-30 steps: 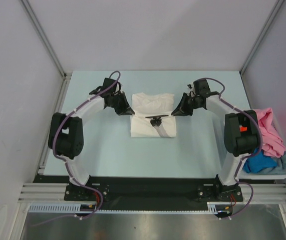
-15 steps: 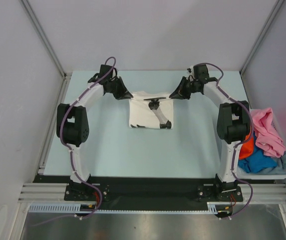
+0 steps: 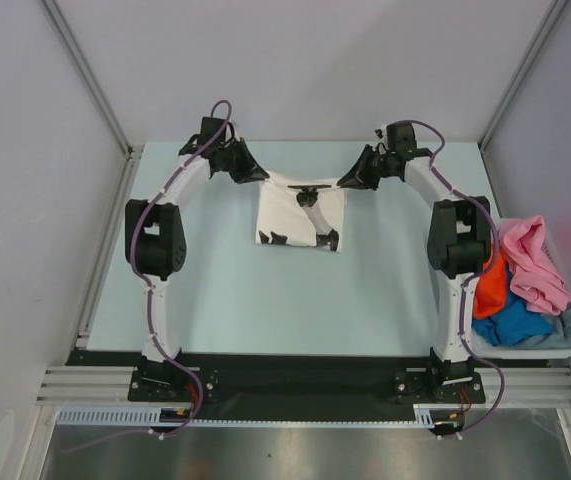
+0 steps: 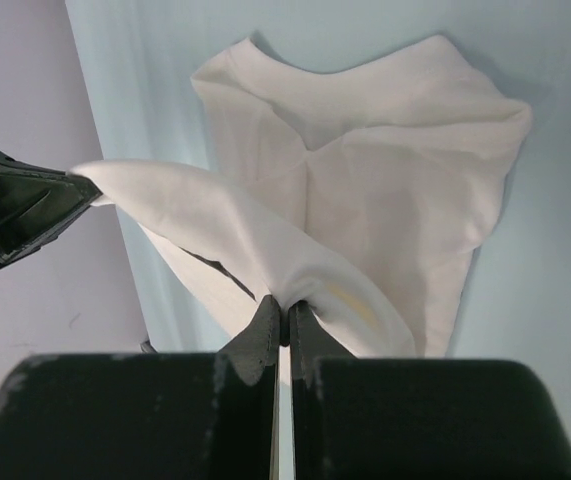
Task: Fold and stack the t-shirts
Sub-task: Fold the tshirt
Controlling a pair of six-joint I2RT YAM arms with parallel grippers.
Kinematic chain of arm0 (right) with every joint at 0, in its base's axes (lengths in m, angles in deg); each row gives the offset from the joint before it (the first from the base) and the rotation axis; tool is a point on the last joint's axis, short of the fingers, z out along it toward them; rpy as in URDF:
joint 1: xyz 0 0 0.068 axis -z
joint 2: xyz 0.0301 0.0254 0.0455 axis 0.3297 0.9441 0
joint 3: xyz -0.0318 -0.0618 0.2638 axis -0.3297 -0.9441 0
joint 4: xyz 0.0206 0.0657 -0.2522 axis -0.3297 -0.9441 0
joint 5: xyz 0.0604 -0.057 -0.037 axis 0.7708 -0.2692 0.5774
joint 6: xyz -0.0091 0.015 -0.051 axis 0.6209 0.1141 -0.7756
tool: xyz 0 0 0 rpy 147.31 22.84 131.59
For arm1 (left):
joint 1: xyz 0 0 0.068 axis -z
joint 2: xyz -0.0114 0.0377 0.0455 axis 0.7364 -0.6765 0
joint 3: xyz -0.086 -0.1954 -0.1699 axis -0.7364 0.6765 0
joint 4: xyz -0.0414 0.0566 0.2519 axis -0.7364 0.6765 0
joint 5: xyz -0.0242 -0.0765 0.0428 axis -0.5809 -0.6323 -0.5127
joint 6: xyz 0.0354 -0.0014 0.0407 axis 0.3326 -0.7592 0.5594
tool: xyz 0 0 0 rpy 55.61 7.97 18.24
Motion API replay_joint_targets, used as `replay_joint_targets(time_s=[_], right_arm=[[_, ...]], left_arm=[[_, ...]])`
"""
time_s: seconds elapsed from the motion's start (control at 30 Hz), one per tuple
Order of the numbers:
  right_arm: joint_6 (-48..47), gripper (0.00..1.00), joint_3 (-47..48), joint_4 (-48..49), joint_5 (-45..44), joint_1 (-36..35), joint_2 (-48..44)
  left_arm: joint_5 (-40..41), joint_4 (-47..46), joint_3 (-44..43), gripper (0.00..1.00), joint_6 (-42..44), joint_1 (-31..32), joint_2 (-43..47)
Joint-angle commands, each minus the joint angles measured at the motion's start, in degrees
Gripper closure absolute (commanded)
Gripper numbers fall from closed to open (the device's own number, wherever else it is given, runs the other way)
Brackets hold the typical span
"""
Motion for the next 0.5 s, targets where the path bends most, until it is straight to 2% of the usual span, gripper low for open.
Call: replay_joint_targets(time_s=[0.0, 0.33, 0.47], right_arm=[[1.27, 1.00, 3.97, 1.77, 1.53, 0.47, 1.45], [2.41, 1.00, 6.27, 2.39, 1.35, 1.79, 4.70], [2.94, 1.00, 6.27, 3.35, 1.35, 2.05, 5.32]], left_arm=[[-1.76, -2.60, -5.72, 1.00, -1.44, -0.96, -1.84], [-3.43, -4.27, -11.88, 0.96, -3.47, -1.14, -8.96], [-4.66, -8.74, -12.85, 0.97, -4.61, -1.14, -10.46]])
